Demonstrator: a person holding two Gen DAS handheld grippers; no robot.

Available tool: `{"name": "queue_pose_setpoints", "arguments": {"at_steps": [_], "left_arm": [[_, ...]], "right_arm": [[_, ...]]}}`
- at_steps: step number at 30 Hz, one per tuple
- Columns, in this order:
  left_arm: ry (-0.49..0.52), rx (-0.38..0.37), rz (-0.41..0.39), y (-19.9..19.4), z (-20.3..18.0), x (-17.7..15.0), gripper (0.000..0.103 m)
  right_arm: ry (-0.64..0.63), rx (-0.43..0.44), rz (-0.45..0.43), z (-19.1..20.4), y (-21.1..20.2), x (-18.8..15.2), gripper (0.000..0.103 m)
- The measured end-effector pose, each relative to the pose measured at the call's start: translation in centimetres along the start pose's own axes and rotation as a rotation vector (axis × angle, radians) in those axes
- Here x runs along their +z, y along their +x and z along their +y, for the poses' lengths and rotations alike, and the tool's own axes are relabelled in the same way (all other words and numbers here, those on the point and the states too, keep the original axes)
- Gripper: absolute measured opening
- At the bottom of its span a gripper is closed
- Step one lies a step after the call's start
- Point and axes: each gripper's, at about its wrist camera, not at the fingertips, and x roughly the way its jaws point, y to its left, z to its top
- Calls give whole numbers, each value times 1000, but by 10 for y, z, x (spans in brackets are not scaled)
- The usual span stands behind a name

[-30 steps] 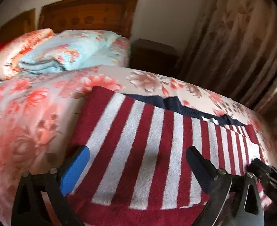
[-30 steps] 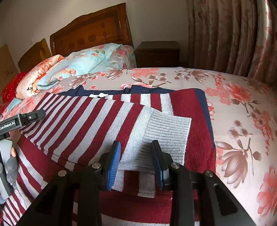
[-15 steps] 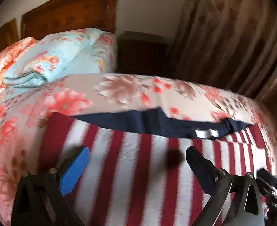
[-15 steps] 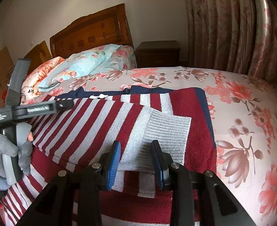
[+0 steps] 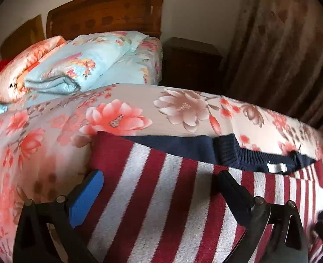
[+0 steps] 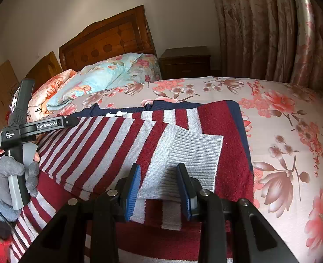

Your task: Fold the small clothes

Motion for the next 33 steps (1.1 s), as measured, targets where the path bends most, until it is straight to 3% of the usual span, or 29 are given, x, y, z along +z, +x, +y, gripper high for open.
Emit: {"name": "queue_pose_setpoints", "arguments": {"at_steps": [8, 11, 15, 19, 20, 25, 29, 33], "left_arm": [[3, 10, 3, 0, -2, -2, 103], [12, 23, 7, 2, -4, -2, 103], [10, 24, 6, 1, -3, -2, 103], [8, 27, 5, 1, -3, -2, 103], [8, 26, 6, 1, -3, -2, 103], [6, 26, 5, 1, -2, -2, 103], [6, 27, 5, 1, -3, -2, 103], [3, 24, 4, 1, -3, -2, 103]], "right_arm": [[18, 1, 5, -1, 0, 1, 33], [19, -67, 17, 6, -2, 11, 33], [-38, -80, -6, 18, 2, 34, 34], [-60, -175, 58, 8, 34, 44, 36], [-48, -157, 8, 0, 36, 40, 38], [25, -125, -17, -14, 31, 40, 37], [130, -194, -34, -24, 2, 31, 37], [45, -115, -11, -2, -16, 13, 37]]}}
